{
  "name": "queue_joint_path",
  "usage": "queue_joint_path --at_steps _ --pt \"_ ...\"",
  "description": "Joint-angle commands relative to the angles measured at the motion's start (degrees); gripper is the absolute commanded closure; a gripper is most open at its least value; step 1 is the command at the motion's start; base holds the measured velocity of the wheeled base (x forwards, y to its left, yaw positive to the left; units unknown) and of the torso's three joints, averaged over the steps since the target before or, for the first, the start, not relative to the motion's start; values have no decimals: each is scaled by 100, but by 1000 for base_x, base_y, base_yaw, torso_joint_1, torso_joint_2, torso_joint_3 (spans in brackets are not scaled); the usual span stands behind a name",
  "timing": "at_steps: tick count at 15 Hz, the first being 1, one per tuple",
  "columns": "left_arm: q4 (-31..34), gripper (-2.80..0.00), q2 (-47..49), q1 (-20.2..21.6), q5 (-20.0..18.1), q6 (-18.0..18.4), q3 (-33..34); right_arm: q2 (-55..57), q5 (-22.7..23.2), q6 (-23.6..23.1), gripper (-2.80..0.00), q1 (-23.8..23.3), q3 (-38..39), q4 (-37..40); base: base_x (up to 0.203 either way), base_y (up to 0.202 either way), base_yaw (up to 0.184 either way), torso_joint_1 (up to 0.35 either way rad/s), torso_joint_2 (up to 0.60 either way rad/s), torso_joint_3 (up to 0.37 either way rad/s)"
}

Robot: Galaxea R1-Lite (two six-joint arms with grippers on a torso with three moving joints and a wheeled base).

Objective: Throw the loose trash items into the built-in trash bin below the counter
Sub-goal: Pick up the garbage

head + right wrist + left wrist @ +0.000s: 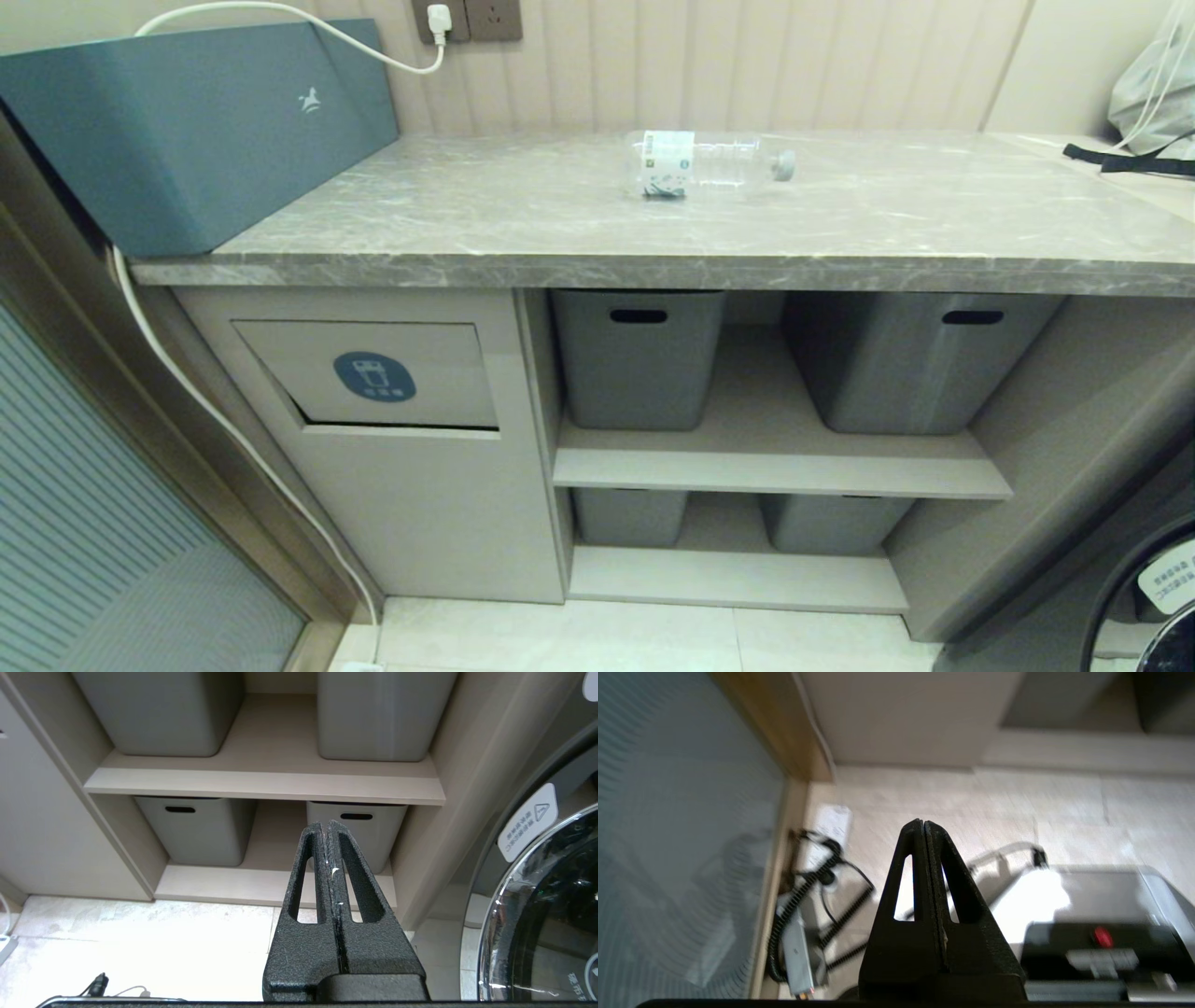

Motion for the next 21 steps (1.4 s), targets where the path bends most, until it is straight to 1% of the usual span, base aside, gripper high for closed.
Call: queue_joint_path --at_steps 1,2,3,4,6,7,11,21 --pt "-25 0 -561 325 7 60 45 -4 0 2 0 0 0 -2 0 0 0 0 0 0" --pt "-416 0 -553 327 -1 100 167 0 0 2 0 0 0 -2 0 0 0 0 0 0" --pt "-633 0 -549 320 -29 127 290 0 0 2 0 0 0 -2 0 0 0 0 0 0" --pt "-638 0 -559 297 -176 184 293 0 0 2 0 0 0 -2 0 0 0 0 0 0" --pt "-638 0 -748 -131 -234 222 293 -3 0 2 0 0 0 -2 0 0 0 0 0 0" --pt "-638 0 -1000 -239 -240 232 293 0 0 11 0 0 0 -2 0 0 0 0 0 0" --pt "-629 0 -2128 -195 -244 251 293 -8 0 7 0 0 0 -2 0 0 0 0 0 0" --pt "-629 0 -2144 -183 -219 294 293 0 0 2 0 0 0 -2 9 0 0 0 0 0"
